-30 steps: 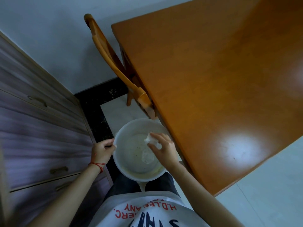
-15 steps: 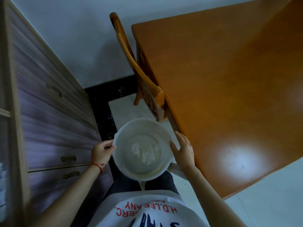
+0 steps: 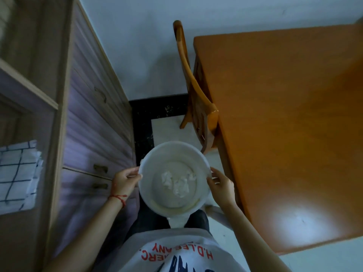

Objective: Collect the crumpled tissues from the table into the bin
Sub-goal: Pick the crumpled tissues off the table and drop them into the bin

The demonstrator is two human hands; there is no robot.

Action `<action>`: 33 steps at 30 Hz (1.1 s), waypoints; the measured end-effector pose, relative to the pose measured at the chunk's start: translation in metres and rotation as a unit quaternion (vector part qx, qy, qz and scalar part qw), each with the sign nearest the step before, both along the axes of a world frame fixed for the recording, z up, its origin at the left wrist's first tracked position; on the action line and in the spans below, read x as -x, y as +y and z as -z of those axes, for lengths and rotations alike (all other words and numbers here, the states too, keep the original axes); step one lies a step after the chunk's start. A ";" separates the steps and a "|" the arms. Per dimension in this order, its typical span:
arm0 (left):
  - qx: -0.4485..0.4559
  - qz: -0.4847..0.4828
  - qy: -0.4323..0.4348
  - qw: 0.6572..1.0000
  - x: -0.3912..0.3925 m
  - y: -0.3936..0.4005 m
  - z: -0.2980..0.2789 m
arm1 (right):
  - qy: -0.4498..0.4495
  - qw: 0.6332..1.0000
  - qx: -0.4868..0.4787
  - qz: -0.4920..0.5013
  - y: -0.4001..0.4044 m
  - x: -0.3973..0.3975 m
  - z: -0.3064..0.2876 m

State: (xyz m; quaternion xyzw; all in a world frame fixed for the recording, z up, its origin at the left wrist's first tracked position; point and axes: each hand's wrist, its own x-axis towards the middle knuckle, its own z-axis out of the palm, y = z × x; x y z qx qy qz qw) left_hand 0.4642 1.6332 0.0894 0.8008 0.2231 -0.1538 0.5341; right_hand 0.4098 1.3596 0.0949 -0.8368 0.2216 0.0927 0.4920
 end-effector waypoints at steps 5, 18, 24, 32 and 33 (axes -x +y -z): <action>-0.018 -0.064 -0.001 0.998 0.051 -0.006 0.005 | -0.007 0.998 -0.010 -0.058 -0.014 0.020 0.002; -0.023 -0.128 0.022 0.991 0.175 -0.023 0.002 | 0.012 0.998 0.002 -0.068 -0.025 0.110 0.008; -0.015 -0.101 0.015 0.995 0.200 -0.022 -0.001 | 0.004 0.999 0.007 -0.036 -0.020 0.153 0.007; -0.017 -0.005 0.011 1.000 0.231 -0.017 -0.001 | 0.001 0.999 0.015 0.038 -0.013 0.232 0.001; -0.017 0.007 0.011 1.000 0.234 -0.018 -0.001 | 0.003 0.999 0.018 0.052 -0.012 0.243 0.002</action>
